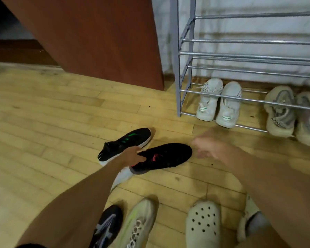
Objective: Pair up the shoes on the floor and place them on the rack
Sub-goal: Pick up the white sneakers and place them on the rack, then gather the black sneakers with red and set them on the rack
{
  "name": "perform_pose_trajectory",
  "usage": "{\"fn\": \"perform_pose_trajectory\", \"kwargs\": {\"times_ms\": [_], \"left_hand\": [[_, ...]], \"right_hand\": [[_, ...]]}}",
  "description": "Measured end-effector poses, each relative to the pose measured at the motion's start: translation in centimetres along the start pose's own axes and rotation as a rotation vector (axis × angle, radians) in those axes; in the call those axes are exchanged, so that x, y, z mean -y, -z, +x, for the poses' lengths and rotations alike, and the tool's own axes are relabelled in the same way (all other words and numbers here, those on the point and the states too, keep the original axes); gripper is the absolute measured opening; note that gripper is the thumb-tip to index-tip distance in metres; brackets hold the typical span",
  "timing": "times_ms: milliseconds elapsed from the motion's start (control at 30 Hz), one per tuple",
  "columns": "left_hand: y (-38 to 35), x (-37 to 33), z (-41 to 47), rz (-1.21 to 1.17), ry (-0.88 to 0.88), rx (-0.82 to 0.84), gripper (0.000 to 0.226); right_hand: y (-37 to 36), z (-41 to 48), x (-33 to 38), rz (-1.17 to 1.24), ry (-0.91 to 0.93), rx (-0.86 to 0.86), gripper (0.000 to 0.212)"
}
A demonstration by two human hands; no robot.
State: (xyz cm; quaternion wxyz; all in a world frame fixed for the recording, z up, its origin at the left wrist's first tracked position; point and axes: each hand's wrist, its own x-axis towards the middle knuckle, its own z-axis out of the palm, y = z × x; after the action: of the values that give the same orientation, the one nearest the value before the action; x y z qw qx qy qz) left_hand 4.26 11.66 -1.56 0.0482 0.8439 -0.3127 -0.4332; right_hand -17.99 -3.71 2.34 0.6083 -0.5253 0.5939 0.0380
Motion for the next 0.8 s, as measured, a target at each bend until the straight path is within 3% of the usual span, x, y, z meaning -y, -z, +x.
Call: {"fn": "perform_pose_trajectory", "kwargs": {"times_ms": [100, 267, 533, 667, 800], "left_hand": [[-0.6, 2.2, 0.4, 0.091, -0.023, -0.023, 0.083], [-1.9, 1.9, 3.2, 0.403, -0.096, -0.043, 0.099], [-2.9, 1.0, 6.3, 0.625, -0.116, -0.011, 0.057], [-2.6, 0.1, 3.6, 0.604, -0.054, 0.113, 0.048], [-2.7, -1.5, -0.6, 0.248, 0.073, 0.193, 0.046]], "right_hand": [[-0.8, -0.1, -0.8, -0.075, -0.002, 0.047, 0.029], [-0.7, 1.4, -0.2, -0.121, 0.067, 0.048, 0.029], [0.6, 4.0, -1.5, -0.148, 0.037, 0.033, 0.020], [1.1, 3.1, -2.2, -0.169, 0.020, 0.021, 0.023], [1.3, 0.3, -1.2, -0.234, 0.058, 0.025, 0.024]]}}
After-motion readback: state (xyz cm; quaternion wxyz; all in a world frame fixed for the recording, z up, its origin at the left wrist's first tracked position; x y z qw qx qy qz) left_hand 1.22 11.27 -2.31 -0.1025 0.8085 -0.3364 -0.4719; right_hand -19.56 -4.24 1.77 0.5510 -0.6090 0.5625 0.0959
